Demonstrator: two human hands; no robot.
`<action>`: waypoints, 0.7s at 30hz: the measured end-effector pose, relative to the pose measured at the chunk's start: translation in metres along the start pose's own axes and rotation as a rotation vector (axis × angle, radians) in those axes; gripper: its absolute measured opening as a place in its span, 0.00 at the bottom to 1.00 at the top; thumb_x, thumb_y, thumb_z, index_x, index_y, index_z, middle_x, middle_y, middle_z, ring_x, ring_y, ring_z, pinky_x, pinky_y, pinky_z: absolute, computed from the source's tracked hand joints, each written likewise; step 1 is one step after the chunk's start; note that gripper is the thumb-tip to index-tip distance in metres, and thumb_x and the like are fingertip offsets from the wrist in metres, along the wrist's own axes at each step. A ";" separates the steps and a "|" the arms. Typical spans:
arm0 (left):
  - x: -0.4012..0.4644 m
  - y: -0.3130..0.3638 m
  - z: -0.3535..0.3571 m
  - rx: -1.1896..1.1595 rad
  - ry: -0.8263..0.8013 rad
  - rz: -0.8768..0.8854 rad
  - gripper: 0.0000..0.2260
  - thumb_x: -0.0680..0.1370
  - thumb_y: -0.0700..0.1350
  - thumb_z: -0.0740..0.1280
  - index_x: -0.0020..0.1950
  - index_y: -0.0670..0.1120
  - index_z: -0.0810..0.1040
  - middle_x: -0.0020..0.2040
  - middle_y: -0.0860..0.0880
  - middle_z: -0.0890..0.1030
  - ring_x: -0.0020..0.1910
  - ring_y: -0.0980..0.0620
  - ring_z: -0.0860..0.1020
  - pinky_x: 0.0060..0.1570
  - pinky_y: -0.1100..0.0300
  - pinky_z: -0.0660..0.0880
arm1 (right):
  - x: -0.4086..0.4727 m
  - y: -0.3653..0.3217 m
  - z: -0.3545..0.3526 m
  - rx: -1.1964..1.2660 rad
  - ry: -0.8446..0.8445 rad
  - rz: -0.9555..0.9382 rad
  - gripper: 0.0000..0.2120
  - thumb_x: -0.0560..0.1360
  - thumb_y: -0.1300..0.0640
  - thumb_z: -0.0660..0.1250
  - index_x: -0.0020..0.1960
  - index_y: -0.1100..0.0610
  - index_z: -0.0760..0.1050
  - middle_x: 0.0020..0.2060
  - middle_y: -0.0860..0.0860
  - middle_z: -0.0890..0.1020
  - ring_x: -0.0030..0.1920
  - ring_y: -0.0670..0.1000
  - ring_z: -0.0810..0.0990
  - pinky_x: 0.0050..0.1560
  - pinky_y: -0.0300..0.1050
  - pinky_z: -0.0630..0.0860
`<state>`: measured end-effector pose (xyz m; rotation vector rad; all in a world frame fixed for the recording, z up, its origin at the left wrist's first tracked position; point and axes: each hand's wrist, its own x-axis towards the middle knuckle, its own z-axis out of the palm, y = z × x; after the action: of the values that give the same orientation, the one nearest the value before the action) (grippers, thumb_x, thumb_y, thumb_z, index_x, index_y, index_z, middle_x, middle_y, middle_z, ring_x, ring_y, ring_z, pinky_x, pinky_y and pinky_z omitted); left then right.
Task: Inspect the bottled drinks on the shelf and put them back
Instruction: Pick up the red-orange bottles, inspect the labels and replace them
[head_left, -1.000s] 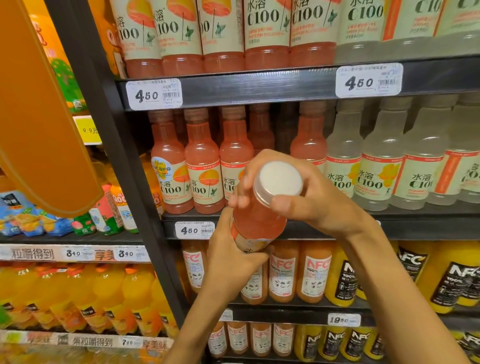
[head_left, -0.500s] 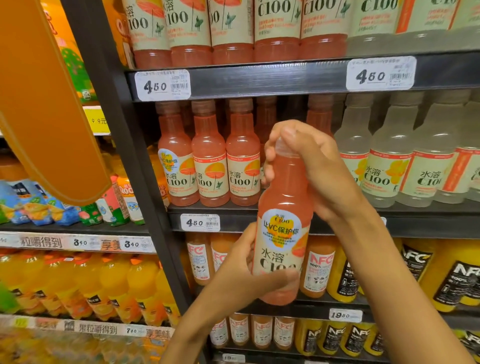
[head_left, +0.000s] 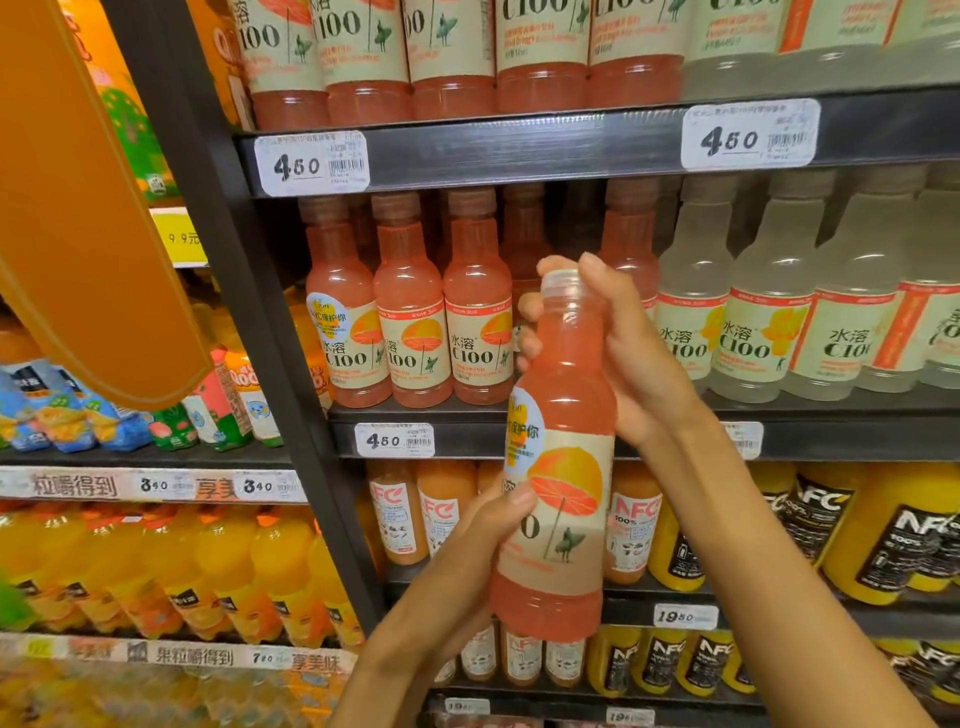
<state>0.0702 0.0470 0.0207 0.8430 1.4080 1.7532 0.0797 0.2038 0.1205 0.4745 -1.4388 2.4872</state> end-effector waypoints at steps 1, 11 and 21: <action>0.002 0.000 0.000 0.069 0.035 -0.010 0.30 0.70 0.63 0.69 0.66 0.46 0.74 0.56 0.45 0.83 0.56 0.48 0.81 0.55 0.54 0.77 | -0.001 -0.001 0.001 -0.035 0.006 -0.023 0.12 0.76 0.49 0.62 0.53 0.56 0.72 0.37 0.53 0.77 0.33 0.50 0.78 0.35 0.46 0.77; 0.003 -0.005 0.007 0.033 0.110 0.216 0.23 0.68 0.62 0.71 0.61 0.60 0.76 0.57 0.50 0.83 0.56 0.51 0.81 0.51 0.61 0.78 | -0.005 -0.020 0.011 -0.429 0.152 -0.159 0.11 0.78 0.48 0.63 0.57 0.54 0.74 0.41 0.51 0.82 0.38 0.49 0.83 0.39 0.44 0.80; 0.011 0.006 0.002 0.085 0.069 0.079 0.43 0.62 0.72 0.70 0.70 0.49 0.70 0.64 0.46 0.78 0.64 0.45 0.76 0.62 0.51 0.73 | -0.001 -0.022 0.014 -0.224 0.038 -0.184 0.04 0.77 0.57 0.62 0.51 0.56 0.70 0.32 0.51 0.78 0.29 0.49 0.77 0.31 0.43 0.76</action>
<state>0.0657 0.0568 0.0277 0.9022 1.5226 1.8075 0.0909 0.2027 0.1438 0.4877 -1.5594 2.1517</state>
